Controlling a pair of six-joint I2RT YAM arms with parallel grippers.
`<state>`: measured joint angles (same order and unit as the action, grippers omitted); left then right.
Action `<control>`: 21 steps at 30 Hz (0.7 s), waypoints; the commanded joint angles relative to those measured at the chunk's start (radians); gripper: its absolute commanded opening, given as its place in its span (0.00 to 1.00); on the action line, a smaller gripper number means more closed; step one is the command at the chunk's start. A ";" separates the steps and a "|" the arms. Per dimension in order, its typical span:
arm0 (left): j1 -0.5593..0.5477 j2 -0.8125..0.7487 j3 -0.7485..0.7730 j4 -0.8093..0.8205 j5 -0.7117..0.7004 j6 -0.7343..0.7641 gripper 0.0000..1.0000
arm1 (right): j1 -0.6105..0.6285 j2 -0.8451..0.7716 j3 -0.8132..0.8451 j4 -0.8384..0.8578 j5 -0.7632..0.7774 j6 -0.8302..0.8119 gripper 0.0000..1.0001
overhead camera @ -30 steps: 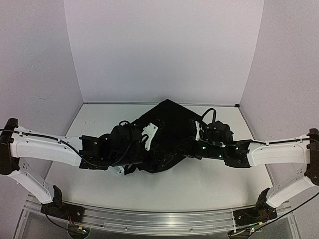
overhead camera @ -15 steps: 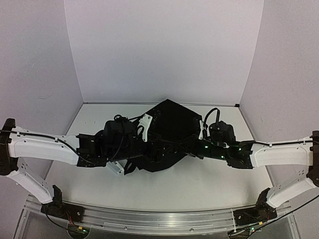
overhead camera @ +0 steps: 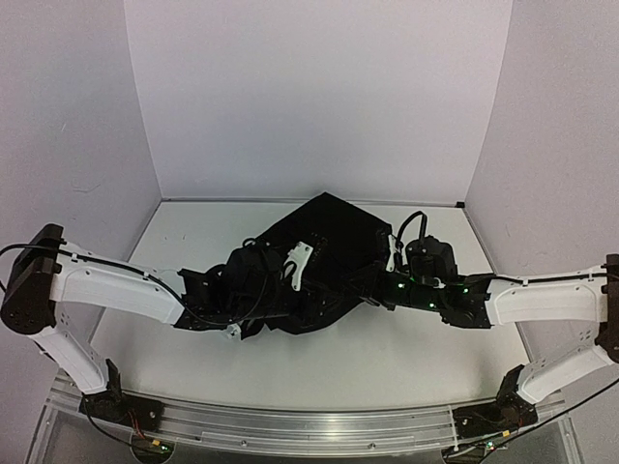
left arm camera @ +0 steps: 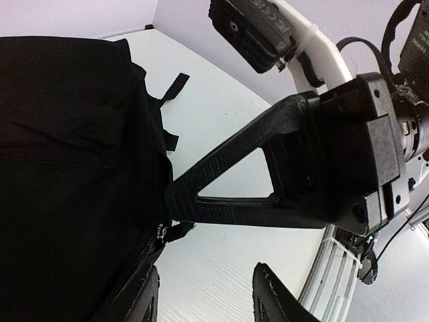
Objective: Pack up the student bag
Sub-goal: Zip the student bag at the center of the board.
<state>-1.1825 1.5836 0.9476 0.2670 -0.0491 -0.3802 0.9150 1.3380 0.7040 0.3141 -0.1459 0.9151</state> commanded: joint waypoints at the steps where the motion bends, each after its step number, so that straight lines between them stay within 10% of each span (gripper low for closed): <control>1: 0.005 0.038 0.049 0.068 0.022 0.032 0.46 | 0.005 -0.028 0.003 0.086 -0.001 0.014 0.00; 21: 0.007 0.141 0.102 0.147 -0.055 0.078 0.26 | 0.005 0.012 0.025 0.102 -0.029 0.013 0.00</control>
<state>-1.1809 1.7042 0.9951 0.3687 -0.0834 -0.3260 0.9144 1.3425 0.7036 0.3232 -0.1519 0.9188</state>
